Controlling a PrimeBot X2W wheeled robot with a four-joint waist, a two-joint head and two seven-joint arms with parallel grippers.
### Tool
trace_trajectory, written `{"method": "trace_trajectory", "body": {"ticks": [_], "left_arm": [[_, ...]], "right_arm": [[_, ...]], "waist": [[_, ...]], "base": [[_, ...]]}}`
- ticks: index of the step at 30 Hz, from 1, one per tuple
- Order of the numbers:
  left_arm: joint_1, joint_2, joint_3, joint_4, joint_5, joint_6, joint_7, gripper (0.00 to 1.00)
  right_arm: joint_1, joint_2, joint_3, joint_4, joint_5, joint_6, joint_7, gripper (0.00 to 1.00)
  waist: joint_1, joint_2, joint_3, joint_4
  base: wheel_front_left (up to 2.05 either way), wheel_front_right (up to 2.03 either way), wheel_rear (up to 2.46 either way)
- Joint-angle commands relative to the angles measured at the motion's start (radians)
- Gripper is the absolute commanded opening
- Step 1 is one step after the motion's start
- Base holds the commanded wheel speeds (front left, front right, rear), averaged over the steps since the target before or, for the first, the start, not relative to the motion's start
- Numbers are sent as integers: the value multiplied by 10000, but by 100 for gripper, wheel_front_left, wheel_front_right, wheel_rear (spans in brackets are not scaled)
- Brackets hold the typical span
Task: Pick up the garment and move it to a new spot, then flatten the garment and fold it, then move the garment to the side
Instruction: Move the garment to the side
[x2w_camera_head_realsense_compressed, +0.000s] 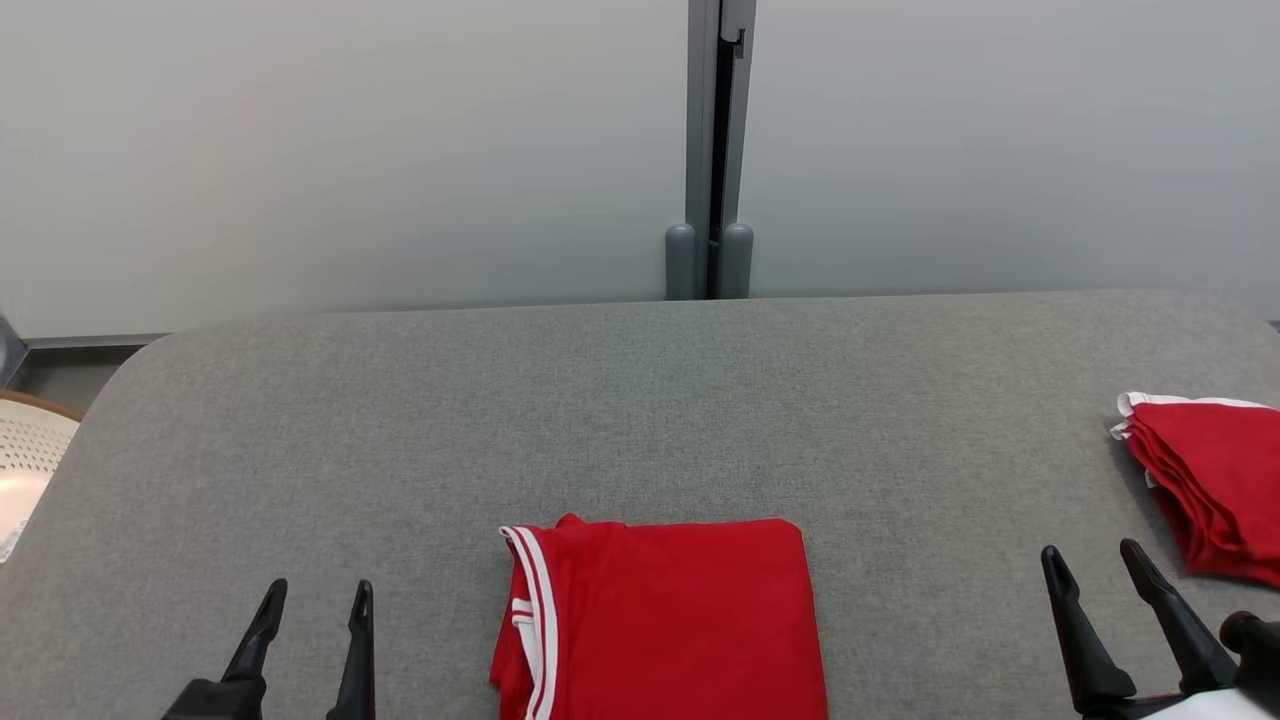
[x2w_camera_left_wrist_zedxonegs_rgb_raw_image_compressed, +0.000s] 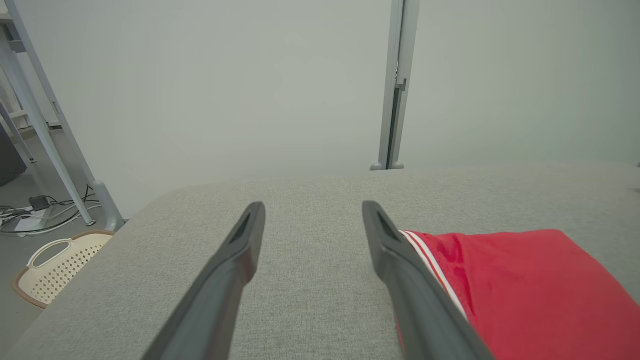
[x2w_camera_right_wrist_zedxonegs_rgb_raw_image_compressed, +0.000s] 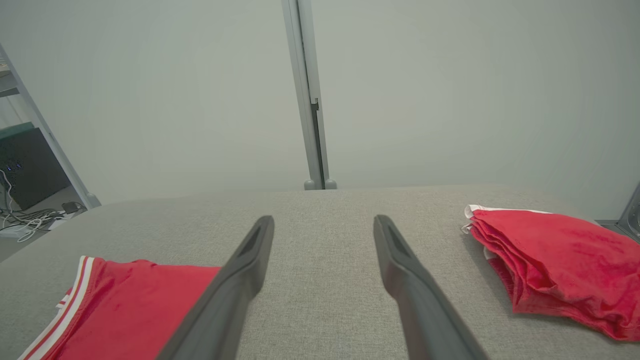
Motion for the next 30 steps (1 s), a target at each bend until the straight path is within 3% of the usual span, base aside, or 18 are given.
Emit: {"method": "trace_trajectory", "body": {"ticks": [1, 13, 16, 22, 23, 24, 25, 26, 30], "left_arm": [[-311, 6, 30, -26, 82, 25, -50, 100], [-1436, -366, 11, -135, 176, -139, -196, 100], [-1888, -501, 55, -139, 262, -281, -283, 100], [-2379, -752, 129, -35, 360, -483, -362, 100], [-2438, -789, 155, -7, 383, -502, -373, 100], [-2474, -833, 199, 15, 370, -529, -387, 100], [-2480, -872, 242, 27, 383, -552, -398, 100], [-2469, -910, 283, 40, 409, -575, -397, 100], [-2452, -1027, 523, -63, 529, -627, -411, 100]], "right_arm": [[40, -2, 1, 83, -11, -1, 106, 100], [-1107, 211, 1745, 2552, 303, -1, -198, 100], [-1856, 508, 2109, 4143, 421, -1, -527, 100], [-2548, 741, 2391, 5995, 837, -1, -663, 100], [-2657, 756, 2470, 6258, 863, -1, -681, 86], [-2732, 777, 2556, 6490, 972, -3, -727, 44], [-2800, 798, 2662, 6631, 1032, -3, -770, 15], [-2861, 784, 2750, 6754, 1083, -3, -825, 0], [-3101, 517, 3011, 6852, 1180, -12, -1205, 0]], "waist": [[0, -1, 113, 114], [0, -1, 1132, 1191], [0, -1, 1685, 1631], [0, -1, 2093, 2010], [0, -1, 2134, 2039], [0, -1, 2165, 2060], [0, -1, 2186, 2061], [0, -1, 2200, 2054], [0, -1, 2201, 1948]], "base": [[0, 0, 0], [0, 0, 0], [0, 0, 0], [0, 0, 0], [0, 0, 0], [0, 0, 0], [0, 0, 0], [0, 0, 0], [0, 0, 0]]}}
